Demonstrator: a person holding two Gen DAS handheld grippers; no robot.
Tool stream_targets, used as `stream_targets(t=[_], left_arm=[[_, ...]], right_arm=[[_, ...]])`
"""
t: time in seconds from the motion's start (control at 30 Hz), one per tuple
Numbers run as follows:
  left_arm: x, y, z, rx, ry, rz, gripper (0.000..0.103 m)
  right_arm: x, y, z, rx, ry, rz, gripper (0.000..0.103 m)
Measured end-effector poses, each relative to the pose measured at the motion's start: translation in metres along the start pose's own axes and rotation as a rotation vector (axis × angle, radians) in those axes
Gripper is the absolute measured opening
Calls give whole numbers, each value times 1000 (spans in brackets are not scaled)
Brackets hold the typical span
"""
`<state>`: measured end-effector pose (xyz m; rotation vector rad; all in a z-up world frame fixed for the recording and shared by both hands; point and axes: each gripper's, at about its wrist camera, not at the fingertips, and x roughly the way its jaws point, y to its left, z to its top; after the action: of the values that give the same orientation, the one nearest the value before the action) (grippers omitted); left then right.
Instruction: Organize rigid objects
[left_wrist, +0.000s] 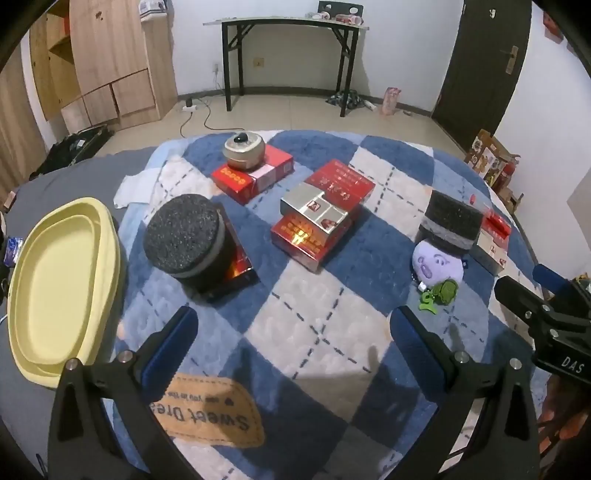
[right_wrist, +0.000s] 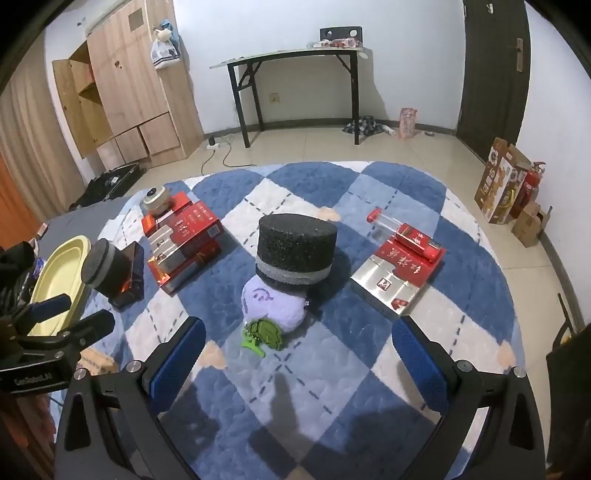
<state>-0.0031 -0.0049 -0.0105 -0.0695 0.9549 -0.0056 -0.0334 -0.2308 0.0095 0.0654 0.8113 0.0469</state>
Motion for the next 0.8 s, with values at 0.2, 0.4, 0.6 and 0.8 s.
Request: stream_targets(t=[0.2,0.4,0.6,0.8], left_arm=[[-1,1,0,-9,-15,17,103],[0,5,2,-17,-14,24,103],[0,3,2,-2,-14,28,103],[-1,0,2,11,-21,28,103]], right_arm=[[-10,29,-6,-13,15,0,103],[-11,33,-8,-27,14,-9,103],[-10,33,-9,-25,16,-8,103],[-11,32,-9,-17,15,-7,103]])
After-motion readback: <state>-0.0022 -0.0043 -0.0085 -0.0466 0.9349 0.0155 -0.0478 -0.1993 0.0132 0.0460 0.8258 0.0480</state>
